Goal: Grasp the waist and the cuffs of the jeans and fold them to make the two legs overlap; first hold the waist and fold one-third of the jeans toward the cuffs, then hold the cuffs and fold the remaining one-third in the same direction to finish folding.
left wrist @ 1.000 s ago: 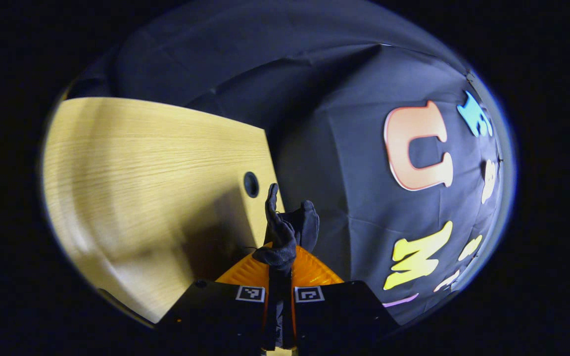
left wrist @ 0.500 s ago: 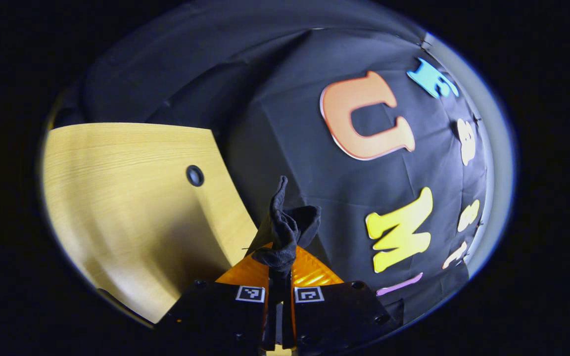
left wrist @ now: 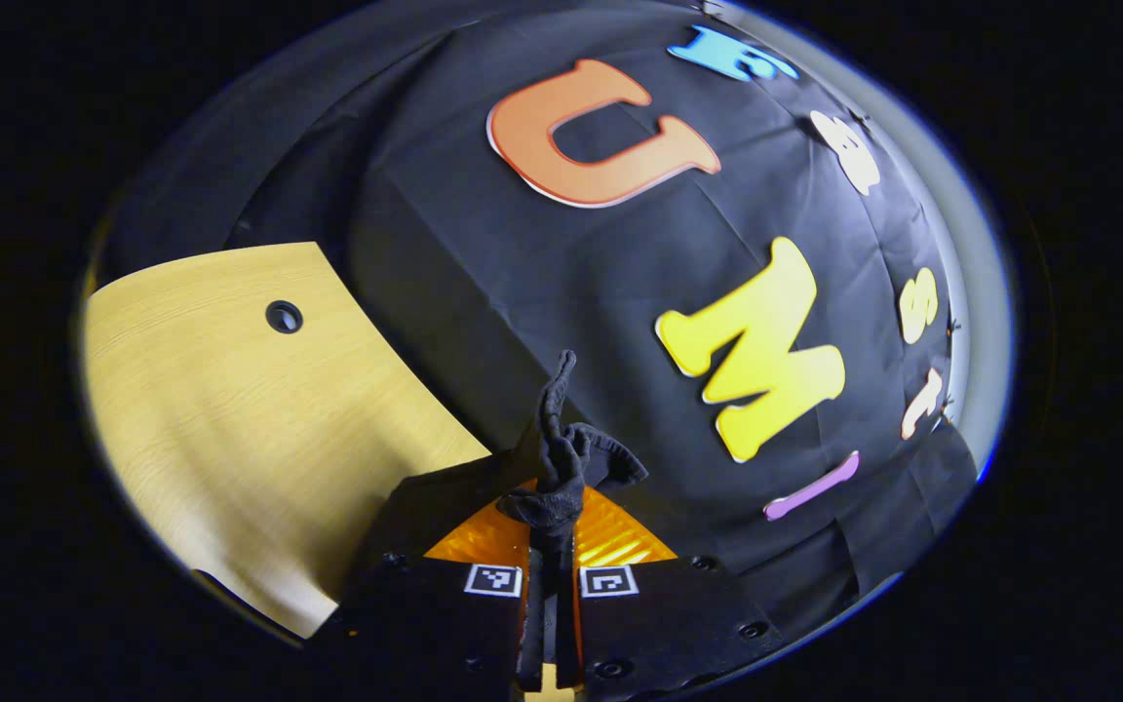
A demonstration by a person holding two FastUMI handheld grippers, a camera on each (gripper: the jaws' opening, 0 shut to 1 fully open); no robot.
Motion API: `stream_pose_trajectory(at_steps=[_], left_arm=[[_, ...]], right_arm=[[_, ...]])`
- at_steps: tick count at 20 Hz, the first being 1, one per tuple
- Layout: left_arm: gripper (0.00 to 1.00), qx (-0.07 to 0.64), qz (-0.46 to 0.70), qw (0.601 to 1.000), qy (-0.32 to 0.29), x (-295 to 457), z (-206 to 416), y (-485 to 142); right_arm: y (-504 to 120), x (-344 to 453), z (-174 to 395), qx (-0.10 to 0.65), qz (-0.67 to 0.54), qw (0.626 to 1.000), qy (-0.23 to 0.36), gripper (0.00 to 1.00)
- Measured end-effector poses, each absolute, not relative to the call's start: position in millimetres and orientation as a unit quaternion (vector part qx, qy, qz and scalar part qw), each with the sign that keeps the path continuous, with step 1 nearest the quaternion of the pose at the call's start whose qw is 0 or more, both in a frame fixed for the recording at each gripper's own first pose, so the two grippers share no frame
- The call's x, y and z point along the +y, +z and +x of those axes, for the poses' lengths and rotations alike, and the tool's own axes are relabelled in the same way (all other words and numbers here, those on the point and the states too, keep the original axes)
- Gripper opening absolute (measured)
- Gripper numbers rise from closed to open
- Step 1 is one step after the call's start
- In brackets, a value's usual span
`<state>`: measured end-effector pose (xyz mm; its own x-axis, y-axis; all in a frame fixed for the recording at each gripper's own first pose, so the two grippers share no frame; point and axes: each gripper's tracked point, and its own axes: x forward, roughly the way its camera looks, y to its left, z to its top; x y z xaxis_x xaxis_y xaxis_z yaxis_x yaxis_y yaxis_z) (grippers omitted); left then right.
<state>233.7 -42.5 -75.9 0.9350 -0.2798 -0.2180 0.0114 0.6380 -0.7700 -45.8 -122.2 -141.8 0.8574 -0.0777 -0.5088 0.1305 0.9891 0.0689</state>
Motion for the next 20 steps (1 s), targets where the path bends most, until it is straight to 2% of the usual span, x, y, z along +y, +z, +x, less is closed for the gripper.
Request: stream_pose_trajectory(at_steps=[9,20], left_arm=[[0.08,0.205,-0.289,0.931,-0.091,-144,228,-122],[0.08,0.244,-0.090,0.962,-0.082,-209,211,-204]], right_arm=[[-171,-189,-59,0.280,0.095,0.952,-0.082,0.97],[-200,-229,-75,0.309,0.112,0.939,-0.101,0.97]])
